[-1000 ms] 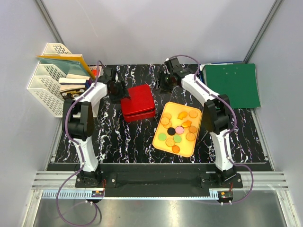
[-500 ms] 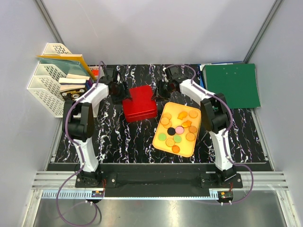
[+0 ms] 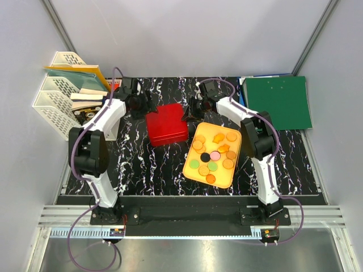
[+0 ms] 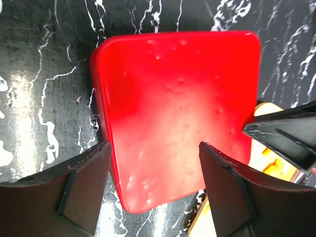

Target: Pack the cookies

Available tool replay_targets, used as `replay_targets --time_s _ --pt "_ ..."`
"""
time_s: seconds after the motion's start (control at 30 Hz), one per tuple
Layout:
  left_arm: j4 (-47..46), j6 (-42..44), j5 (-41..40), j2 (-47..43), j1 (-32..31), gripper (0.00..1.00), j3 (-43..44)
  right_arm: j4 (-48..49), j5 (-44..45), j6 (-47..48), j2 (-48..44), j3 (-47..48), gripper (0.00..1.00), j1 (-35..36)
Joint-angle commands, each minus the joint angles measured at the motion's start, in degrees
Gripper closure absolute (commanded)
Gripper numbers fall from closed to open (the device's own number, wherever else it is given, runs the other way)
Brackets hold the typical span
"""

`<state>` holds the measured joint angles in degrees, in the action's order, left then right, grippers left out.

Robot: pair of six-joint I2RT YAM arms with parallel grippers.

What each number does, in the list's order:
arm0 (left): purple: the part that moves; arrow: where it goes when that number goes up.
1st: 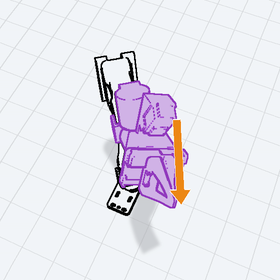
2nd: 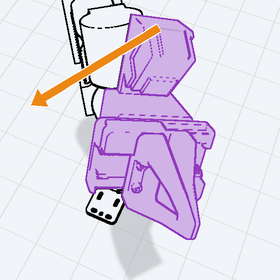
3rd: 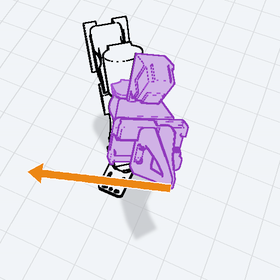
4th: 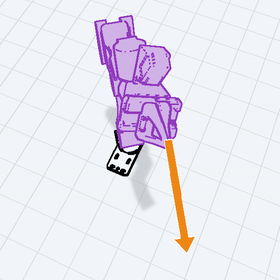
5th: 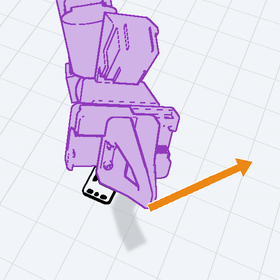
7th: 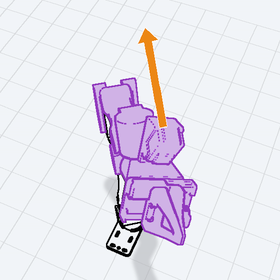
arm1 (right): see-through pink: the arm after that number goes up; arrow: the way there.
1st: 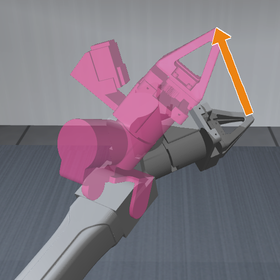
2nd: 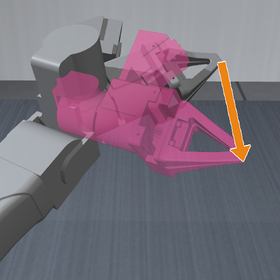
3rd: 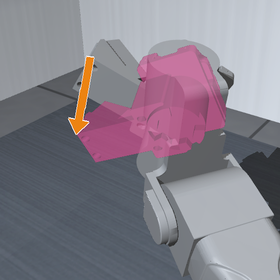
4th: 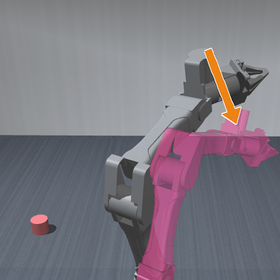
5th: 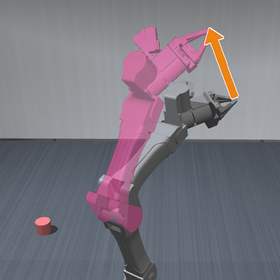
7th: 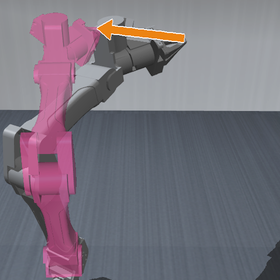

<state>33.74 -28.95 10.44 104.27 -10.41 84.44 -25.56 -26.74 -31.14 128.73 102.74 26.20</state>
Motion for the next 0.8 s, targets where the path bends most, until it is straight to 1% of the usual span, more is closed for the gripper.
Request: replay_targets --time_s 0.0,0.2,0.3,0.47,0.6,0.63,0.77 --pt "0.2 -0.9 -4.6 -4.0 0.0 0.25 1.9 -3.0 3.8 2.1 -1.4 -3.0 0.66 0.3" --pt "2.6 -2.6 -7.3 -0.7 1.1 0.25 1.9 -2.9 4.2 2.5 -3.1 -5.4 0.64 0.1" --pt "3.3 -3.7 -6.7 1.2 2.2 0.25 2.7 -2.8 4.6 2.8 -4.4 -6.8 0.62 -0.1" --pt "3.3 -4.5 -6.8 1.6 2.7 0.25 2.7 -2.9 4.9 3.5 -6.6 -8.6 0.62 -0.2" --pt "3.3 -4.7 -7.3 1.4 3.2 0.25 3.3 -2.8 5.4 3.0 -9.4 -9.2 0.57 -0.6" --pt "3.3 -4.8 -7.3 1.6 3.8 0.25 3.5 -2.8 5.8 2.6 -10.4 -8.6 0.55 -0.6" --pt "3.4 -5.4 -6.3 3.2 5.5 0.25 6.9 -2.9 6.4 1.2 -13.4 -7.8 0.52 -0.6"
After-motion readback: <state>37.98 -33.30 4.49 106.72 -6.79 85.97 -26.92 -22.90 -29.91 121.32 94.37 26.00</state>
